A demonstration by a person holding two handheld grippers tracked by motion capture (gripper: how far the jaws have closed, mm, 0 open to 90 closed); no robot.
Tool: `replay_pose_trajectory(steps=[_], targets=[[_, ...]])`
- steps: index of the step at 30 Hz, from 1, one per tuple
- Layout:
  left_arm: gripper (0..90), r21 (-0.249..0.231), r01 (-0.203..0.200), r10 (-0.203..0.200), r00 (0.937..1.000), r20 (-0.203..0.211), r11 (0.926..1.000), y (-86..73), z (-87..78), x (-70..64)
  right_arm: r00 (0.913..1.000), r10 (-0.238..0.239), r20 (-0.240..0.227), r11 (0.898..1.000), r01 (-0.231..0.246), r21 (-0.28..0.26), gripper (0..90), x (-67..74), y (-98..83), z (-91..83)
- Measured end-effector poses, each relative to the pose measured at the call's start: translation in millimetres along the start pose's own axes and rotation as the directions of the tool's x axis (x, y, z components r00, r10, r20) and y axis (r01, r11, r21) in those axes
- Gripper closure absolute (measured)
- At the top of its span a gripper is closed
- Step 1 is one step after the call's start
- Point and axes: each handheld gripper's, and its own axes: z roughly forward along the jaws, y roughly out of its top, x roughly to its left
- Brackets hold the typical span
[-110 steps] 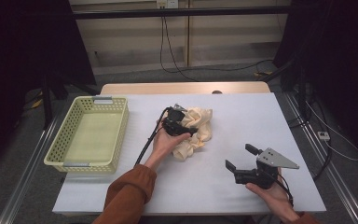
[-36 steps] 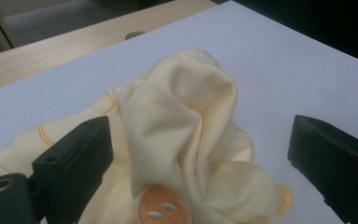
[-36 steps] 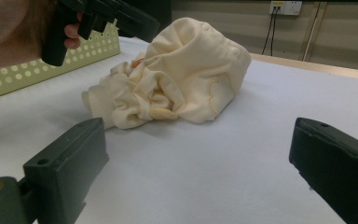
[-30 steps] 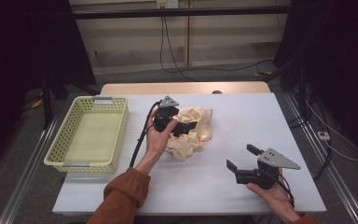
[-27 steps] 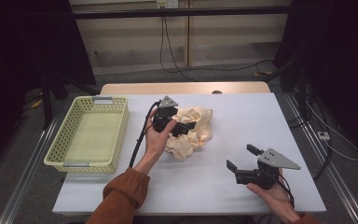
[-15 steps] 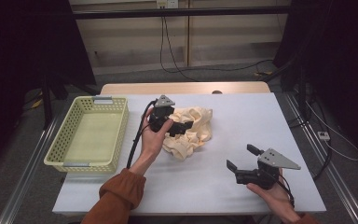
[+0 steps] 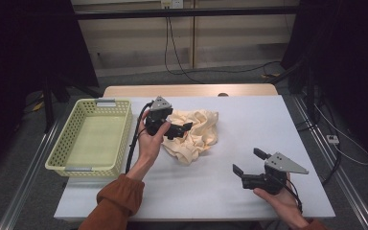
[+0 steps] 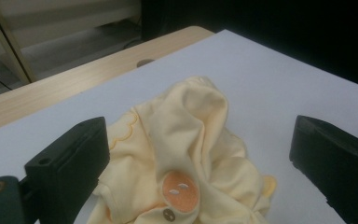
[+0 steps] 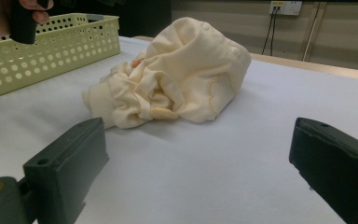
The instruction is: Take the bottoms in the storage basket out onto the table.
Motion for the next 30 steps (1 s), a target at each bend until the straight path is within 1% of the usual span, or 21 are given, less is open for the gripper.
replay_pose_trajectory(steps=[4, 5, 11, 13, 14, 17, 18, 26, 30], targets=[[5.0, 0.01, -0.006, 0.006, 0.9998, -0.017, 0.9999, 0.3, -4.6, 1.9, 1.0, 0.001, 0.0, 1.0, -0.001, 0.0, 3.9, -0.1, 0.0, 0.5], [5.0, 0.006, -0.011, 0.011, 0.9998, -0.017, 0.9999, 0.6, -5.9, 2.6, 1.0, 0.0, -0.001, 1.0, 0.0, 0.0, 3.8, -0.1, 0.0, 0.5], [5.0, -0.005, -0.005, 0.005, 0.9998, -0.019, 1.0, 1.7, -14.4, 3.8, 1.0, 0.002, -0.003, 1.0, -0.002, 0.002, 3.9, 0.5, 0.0, 1.0], [5.0, -0.001, -0.008, 0.008, 0.9997, -0.025, 1.0, 1.6, -17.1, 3.7, 1.0, -0.002, -0.005, 1.0, 0.002, 0.004, 3.9, 0.7, -0.1, 1.2], [5.0, -0.003, -0.007, 0.007, 0.9997, -0.021, 1.0, 1.2, -18.1, 3.8, 1.0, -0.004, -0.006, 1.0, 0.004, 0.004, 3.9, 0.8, -0.1, 1.4], [5.0, 0.0, -0.019, 0.019, 0.9993, -0.031, 0.9998, 0.0, -22.0, 3.4, 1.0, -0.004, -0.006, 1.0, 0.004, 0.005, 3.9, 0.8, -0.1, 1.5], [4.9, -0.007, -0.018, 0.017, 0.9993, -0.034, 0.9998, -0.8, -23.2, 3.0, 1.0, 0.0, -0.005, 1.0, 0.0, 0.003, 3.9, 0.8, 0.0, 1.7], [4.9, -0.019, -0.029, 0.028, 0.9985, -0.047, 0.9994, -2.3, -36.8, 2.6, 1.0, -0.004, -0.004, 1.0, 0.004, 0.003, 3.9, 0.7, 0.0, 1.5], [4.6, -0.016, -0.044, 0.043, 0.9968, -0.068, 0.9989, -2.0, -43.5, 0.9, 1.0, -0.003, -0.003, 1.0, 0.003, 0.004, 3.9, 0.8, 0.1, 1.6]])
